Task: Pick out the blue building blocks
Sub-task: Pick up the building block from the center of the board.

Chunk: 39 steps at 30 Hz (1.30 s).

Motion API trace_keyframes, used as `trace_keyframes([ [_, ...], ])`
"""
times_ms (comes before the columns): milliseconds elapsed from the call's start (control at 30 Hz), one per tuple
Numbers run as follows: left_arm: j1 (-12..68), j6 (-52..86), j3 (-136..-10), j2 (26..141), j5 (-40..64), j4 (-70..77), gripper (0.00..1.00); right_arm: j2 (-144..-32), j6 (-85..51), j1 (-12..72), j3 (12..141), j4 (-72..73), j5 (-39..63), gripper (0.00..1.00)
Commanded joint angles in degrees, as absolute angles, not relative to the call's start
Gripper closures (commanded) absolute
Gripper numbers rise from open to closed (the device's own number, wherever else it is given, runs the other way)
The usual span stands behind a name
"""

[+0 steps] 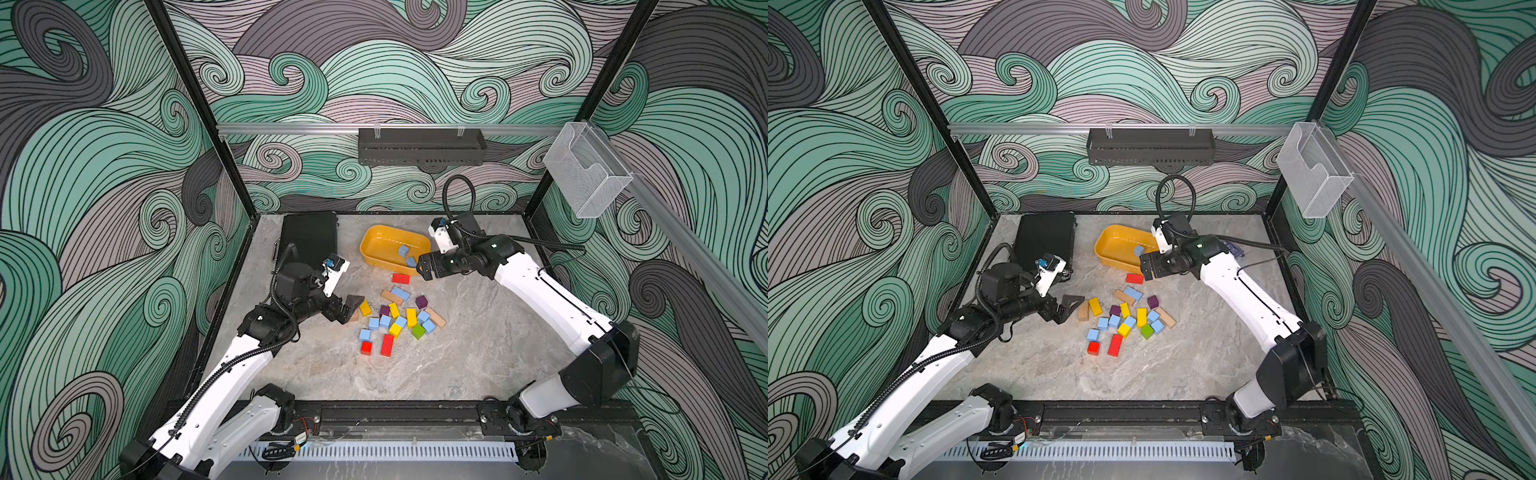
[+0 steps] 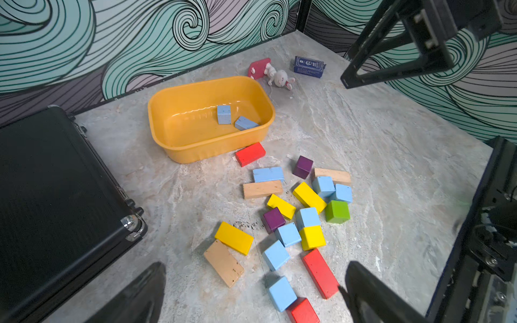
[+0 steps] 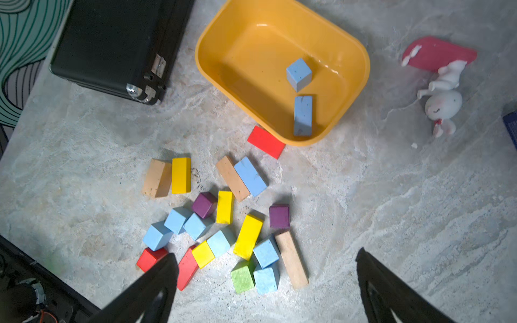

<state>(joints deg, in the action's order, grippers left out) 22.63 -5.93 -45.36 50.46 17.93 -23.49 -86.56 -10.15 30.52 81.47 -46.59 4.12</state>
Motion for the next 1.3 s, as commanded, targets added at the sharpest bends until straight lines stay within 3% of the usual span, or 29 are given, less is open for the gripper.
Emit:
trace_keyframes([
  [0, 22.8, -6.6, -44.9, 48.6, 20.5, -24.7, 0.01, -83.5, -11.2, 31.1, 77.7, -49.4, 3.2, 0.01],
  [233, 23.1, -5.6, -42.4, 45.9, 20.3, -24.9, 0.01, -78.8, -14.5, 32.4, 68.9, -51.2, 3.7, 0.02],
  [500, 24.0, -4.8, -39.2, 43.9, 21.4, -25.0, 0.01, -76.9, -17.7, 34.5, 61.1, -51.6, 5.0, 0.11],
  [867, 25.2, -3.0, -35.9, 43.4, 21.0, -23.9, 0.01, -79.8, -19.8, 37.0, 56.4, -47.9, 6.9, 0.22],
  [1267, 26.1, -2.4, -34.7, 44.5, 19.7, -23.1, 0.01, -87.0, -19.0, 37.3, 55.7, -42.6, 8.7, 0.27],
])
